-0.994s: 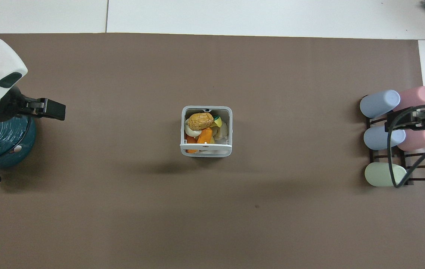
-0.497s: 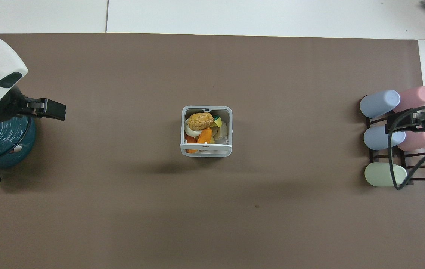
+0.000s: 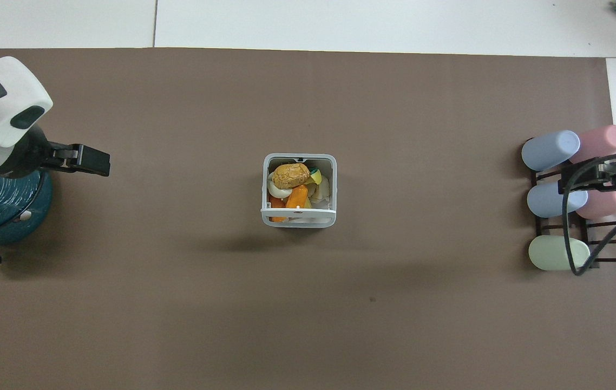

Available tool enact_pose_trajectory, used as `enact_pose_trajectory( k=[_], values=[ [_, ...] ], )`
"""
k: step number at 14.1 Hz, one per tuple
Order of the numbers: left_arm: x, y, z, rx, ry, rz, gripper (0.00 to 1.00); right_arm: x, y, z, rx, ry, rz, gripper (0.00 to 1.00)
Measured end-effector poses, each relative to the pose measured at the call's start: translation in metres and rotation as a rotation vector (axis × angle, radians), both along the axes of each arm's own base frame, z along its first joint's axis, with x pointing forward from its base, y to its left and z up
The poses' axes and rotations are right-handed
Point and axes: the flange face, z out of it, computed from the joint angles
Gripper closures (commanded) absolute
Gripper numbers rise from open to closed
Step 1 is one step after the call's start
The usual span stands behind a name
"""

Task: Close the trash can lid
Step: 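Swing the left arm toward the grey trash bin and its raised lid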

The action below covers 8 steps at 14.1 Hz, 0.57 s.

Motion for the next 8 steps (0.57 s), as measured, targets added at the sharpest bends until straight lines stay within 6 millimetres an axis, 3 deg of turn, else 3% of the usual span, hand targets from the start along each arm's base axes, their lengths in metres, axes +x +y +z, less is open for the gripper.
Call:
enact_pose_trajectory(
  k=[6, 8],
  values=[
    [-0.044, -0.113, -0.016, 0.001, 0.032, 0.024, 0.0, 0.0, 0.0, 0.0, 0.0, 0.0, 0.0, 0.0],
    [-0.06, -0.143, -0.021, -0.023, 0.022, 0.061, 0.16, 0.0, 0.0, 0.0, 0.0, 0.0, 0.0, 0.0]
  ],
)
